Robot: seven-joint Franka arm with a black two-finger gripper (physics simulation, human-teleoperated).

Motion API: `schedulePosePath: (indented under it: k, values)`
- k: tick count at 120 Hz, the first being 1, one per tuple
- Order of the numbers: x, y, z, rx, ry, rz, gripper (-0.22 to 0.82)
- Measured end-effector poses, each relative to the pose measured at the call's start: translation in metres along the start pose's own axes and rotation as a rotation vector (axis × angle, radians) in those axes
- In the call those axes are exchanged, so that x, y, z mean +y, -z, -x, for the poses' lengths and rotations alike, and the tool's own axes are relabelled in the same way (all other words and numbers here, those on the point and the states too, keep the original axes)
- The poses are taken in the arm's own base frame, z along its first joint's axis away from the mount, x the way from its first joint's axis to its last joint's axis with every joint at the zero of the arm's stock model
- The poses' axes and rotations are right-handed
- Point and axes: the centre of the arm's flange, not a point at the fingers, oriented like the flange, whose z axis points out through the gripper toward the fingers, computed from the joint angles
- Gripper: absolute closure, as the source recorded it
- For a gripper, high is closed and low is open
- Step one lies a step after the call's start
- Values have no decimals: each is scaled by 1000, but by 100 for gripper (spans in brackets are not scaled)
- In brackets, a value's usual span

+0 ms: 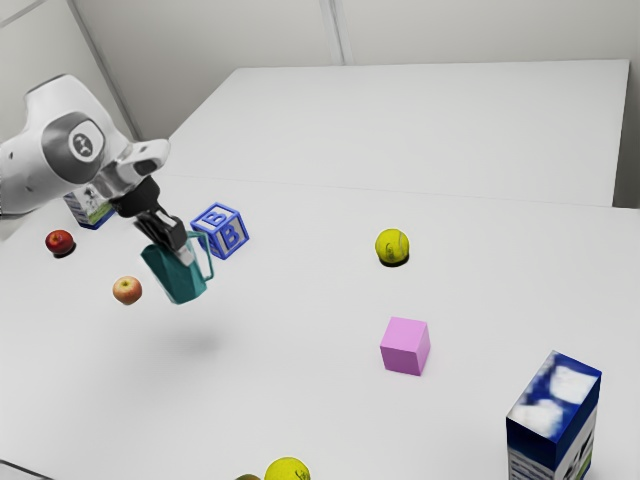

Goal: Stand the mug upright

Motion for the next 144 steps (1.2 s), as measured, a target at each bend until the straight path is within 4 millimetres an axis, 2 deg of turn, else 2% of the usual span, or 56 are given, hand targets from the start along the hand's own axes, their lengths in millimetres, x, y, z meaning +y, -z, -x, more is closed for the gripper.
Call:
schedulePosePath:
  k: [40,56,77,144]
  values:
    - [29,-22,-33,11,44,-181,79]
    - [37,-34,-39,33,62,-229,79]
    - [46,-63,-32,49,100,-260,79]
    - [53,-118,-10,157,221,-294,79]
